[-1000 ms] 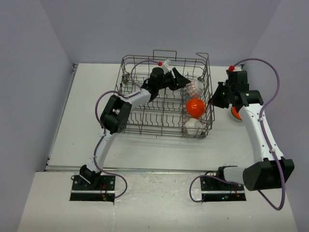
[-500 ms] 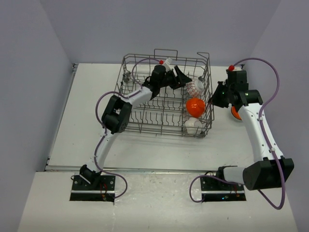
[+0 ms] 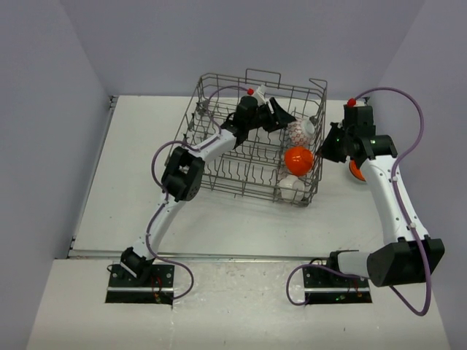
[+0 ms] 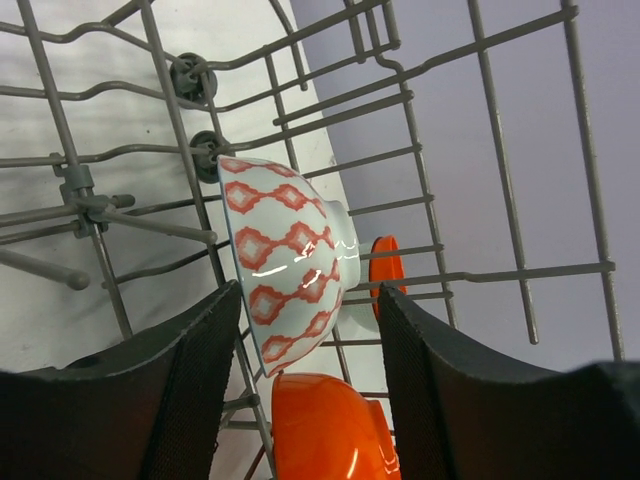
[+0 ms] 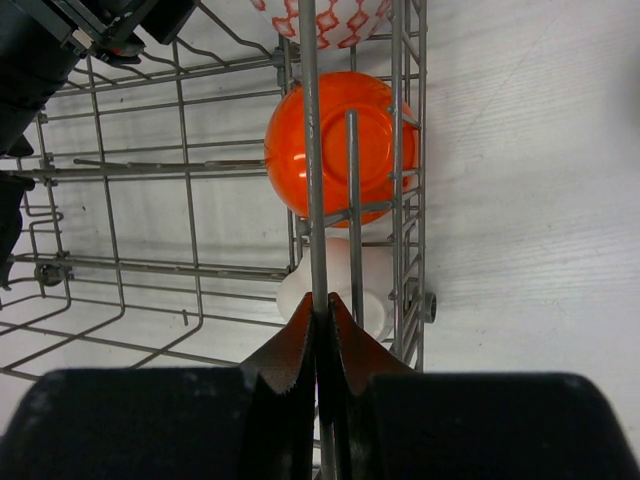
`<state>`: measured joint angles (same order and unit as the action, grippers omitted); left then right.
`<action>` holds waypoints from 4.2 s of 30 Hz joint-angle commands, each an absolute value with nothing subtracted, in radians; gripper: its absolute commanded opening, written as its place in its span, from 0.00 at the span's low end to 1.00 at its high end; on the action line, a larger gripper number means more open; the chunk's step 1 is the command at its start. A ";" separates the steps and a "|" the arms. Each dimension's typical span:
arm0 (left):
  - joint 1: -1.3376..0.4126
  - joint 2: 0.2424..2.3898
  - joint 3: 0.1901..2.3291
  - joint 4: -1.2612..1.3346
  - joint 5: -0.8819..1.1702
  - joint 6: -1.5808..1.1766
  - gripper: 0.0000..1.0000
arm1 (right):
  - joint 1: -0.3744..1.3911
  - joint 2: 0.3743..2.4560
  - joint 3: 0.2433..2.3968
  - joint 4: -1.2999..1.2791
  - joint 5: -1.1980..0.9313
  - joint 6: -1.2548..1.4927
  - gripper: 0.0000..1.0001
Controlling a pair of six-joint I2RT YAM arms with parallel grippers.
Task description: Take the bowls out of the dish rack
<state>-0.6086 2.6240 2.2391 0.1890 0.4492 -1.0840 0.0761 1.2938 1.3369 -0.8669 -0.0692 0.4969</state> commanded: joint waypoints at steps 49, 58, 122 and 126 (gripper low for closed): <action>-0.657 1.951 1.647 0.049 0.149 -0.683 0.69 | 0.031 1.400 1.431 -0.885 0.006 0.422 0.00; -0.658 2.017 1.727 -0.060 0.204 -0.678 0.72 | 0.032 1.397 1.489 -0.911 0.006 0.422 0.00; -0.784 2.194 1.574 0.301 0.288 -0.864 0.72 | 0.057 1.388 1.502 -0.920 0.012 0.431 0.00; -0.788 2.194 1.583 0.275 0.264 -0.856 0.72 | 0.057 1.384 1.499 -0.922 0.014 0.426 0.00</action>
